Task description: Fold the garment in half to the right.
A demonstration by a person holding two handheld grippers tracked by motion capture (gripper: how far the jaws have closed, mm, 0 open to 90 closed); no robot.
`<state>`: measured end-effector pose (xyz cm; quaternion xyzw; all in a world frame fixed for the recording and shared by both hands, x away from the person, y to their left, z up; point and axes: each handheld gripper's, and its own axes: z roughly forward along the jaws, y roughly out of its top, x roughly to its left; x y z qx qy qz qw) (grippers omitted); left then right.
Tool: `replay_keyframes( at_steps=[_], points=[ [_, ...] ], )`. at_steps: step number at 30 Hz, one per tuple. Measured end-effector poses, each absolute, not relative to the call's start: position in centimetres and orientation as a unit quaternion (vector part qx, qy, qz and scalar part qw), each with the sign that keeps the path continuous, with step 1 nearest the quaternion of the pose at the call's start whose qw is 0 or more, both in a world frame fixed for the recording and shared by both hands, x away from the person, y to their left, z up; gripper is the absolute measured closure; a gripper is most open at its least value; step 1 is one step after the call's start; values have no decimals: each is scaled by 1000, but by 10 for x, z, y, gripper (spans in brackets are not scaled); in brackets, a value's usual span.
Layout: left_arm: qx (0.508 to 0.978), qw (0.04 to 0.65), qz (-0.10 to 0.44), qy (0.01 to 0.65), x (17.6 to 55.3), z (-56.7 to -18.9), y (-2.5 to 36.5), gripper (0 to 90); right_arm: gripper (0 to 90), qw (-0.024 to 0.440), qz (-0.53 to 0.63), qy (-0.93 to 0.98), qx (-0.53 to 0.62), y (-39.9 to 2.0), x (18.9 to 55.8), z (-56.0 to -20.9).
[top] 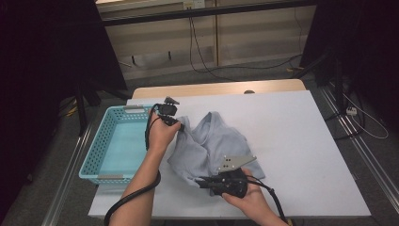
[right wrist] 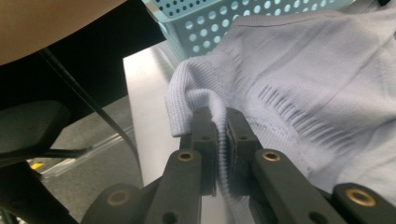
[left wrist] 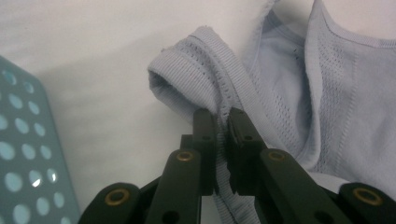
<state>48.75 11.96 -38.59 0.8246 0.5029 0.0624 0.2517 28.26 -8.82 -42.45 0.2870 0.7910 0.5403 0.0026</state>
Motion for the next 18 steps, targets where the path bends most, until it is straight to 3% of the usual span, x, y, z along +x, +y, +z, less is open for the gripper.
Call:
replay_keyframes(
  at_steps=[18],
  points=[
    [820,263,65,504,489,-380,112,828,854,11,548,780,301,-96,281,-425]
  ],
)
